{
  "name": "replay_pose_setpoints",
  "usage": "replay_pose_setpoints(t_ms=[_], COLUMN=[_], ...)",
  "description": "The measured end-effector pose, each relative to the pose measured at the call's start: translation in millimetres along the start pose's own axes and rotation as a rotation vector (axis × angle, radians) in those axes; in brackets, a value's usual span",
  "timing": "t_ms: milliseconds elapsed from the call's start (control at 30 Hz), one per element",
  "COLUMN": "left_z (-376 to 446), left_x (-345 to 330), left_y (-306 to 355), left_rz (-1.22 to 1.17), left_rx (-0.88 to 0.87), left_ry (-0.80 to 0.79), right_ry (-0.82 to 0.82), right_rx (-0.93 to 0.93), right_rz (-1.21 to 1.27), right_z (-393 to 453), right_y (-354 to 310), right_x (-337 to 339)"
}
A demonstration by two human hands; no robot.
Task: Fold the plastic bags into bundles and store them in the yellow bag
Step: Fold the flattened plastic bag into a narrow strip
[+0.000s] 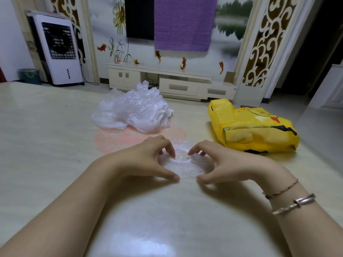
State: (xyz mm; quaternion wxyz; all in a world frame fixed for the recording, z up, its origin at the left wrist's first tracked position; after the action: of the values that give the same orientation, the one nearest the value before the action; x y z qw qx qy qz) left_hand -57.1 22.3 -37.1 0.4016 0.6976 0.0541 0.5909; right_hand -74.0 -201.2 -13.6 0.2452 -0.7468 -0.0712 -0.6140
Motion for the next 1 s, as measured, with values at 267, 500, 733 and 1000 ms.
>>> replay_pose_setpoints(t_ms=[267,500,733,1000], left_z=[2,8,25,23], left_x=[-3,-5,-12,-33], left_y=[-1,-3,-7,10], left_rz=[-0.021,-0.083,0.066,0.424], left_rx=[-0.027,-0.017,0.096,-0.096], left_ry=[0.042,0.15,0.536,0.286], right_ry=[0.21,0.46,0.597,0.282], right_rx=[-0.029,-0.212,-0.346,-0.137], right_rz=[-0.059,0.252,-0.042,-0.233], right_z=[7,31,47,38], right_y=[-4,13,8,-6], right_x=[-4,-11,-21,-37])
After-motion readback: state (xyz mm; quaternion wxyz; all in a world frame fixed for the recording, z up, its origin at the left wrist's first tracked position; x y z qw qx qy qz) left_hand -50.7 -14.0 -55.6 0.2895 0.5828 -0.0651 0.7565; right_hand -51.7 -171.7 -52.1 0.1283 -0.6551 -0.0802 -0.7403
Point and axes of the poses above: each hand's wrist, its own z-axis towards the middle knuckle, its own x-axis out of the back of the hand, y = z × x, the point moved 1 cm from there along z, towards the middle knuckle, and after that the axes turned 4 degrees about -z, right-handed, at the moved point
